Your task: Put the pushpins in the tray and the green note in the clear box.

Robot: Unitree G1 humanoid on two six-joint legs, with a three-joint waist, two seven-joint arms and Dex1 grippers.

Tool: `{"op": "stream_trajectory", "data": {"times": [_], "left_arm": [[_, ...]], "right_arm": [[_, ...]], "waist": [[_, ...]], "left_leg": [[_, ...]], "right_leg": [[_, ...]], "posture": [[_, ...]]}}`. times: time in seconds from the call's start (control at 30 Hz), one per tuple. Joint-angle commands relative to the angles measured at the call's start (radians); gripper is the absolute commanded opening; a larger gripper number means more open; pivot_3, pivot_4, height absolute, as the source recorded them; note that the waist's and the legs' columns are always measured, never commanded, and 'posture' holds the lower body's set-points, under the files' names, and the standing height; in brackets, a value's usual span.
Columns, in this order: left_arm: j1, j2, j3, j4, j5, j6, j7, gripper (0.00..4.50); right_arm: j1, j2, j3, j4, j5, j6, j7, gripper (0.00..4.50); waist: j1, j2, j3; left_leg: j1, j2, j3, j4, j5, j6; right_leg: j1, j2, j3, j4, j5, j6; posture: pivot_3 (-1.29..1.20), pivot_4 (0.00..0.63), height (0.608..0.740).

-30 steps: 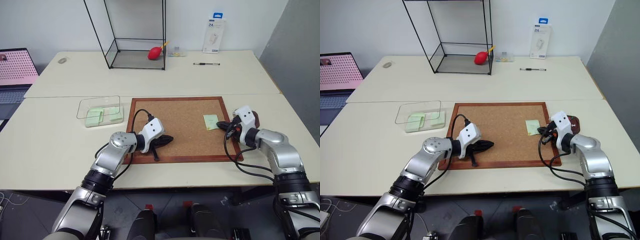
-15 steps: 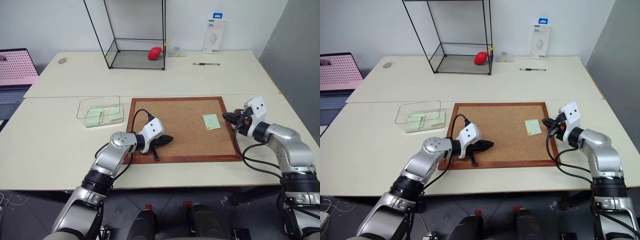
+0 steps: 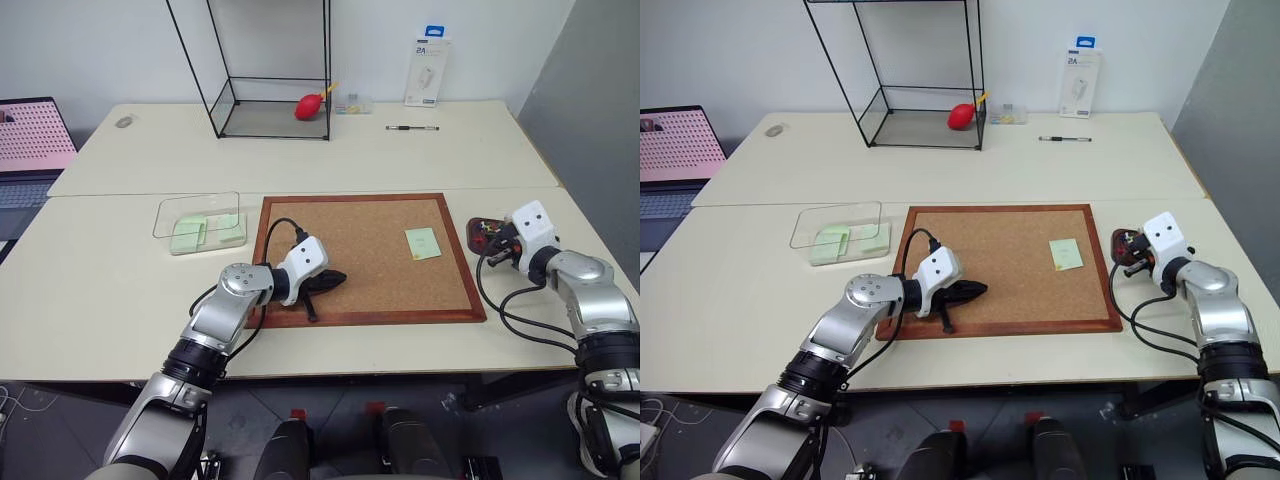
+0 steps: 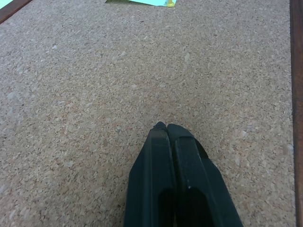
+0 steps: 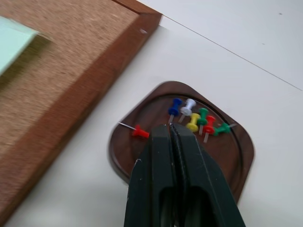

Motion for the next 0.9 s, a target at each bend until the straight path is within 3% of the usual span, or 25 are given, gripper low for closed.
{"op": "stream_trajectory", "data": {"times": [0.03, 0.3, 0.6, 0.8, 0.9], "left_arm": [[0.029, 0.015, -0.026, 0.042, 0.045, 0.022, 0.004, 0.00], [0.033, 0.015, -0.025, 0.036, 0.045, 0.026, 0.007, 0.00], [0.035, 0.018, -0.026, 0.032, 0.044, 0.030, 0.008, 0.00], [0.036, 0.020, -0.027, 0.031, 0.045, 0.029, 0.007, 0.00], [0.034, 0.020, -0.027, 0.034, 0.045, 0.028, 0.006, 0.00]], "right_arm": [[-0.044, -0.016, -0.007, 0.033, -0.025, -0.049, -0.031, 0.77], [-0.069, -0.013, -0.019, 0.069, -0.035, -0.064, -0.046, 2.51], [-0.095, 0.017, -0.101, 0.030, 0.053, -0.031, -0.062, 2.51], [0.016, 0.039, -0.075, -0.214, 0.200, 0.060, 0.134, 2.51], [0.059, 0.054, -0.051, -0.289, 0.217, 0.109, 0.152, 2.51]], "waist": [[0.000, 0.000, 0.000], [0.000, 0.000, 0.000], [0.000, 0.000, 0.000], [0.000, 0.000, 0.000], [-0.001, 0.000, 0.000]], "left_leg": [[0.000, 0.000, 0.000, 0.000, 0.000, 0.000], [0.000, 0.000, 0.000, 0.000, 0.000, 0.000], [0.000, 0.000, 0.000, 0.000, 0.000, 0.000], [0.000, 0.000, 0.000, 0.000, 0.000, 0.000], [0.000, 0.001, -0.001, 0.000, 0.000, 0.000]], "right_leg": [[0.000, 0.000, 0.000, 0.000, 0.000, 0.000], [0.000, 0.000, 0.000, 0.000, 0.000, 0.000], [0.000, 0.000, 0.000, 0.000, 0.000, 0.000], [0.000, 0.000, 0.000, 0.000, 0.000, 0.000], [0.000, 0.001, -0.001, 0.000, 0.000, 0.000]], "posture": [[0.00, 0.150, 0.740], [0.00, 0.150, 0.740], [0.00, 0.150, 0.740], [0.00, 0.150, 0.740], [0.00, 0.150, 0.740]]}}
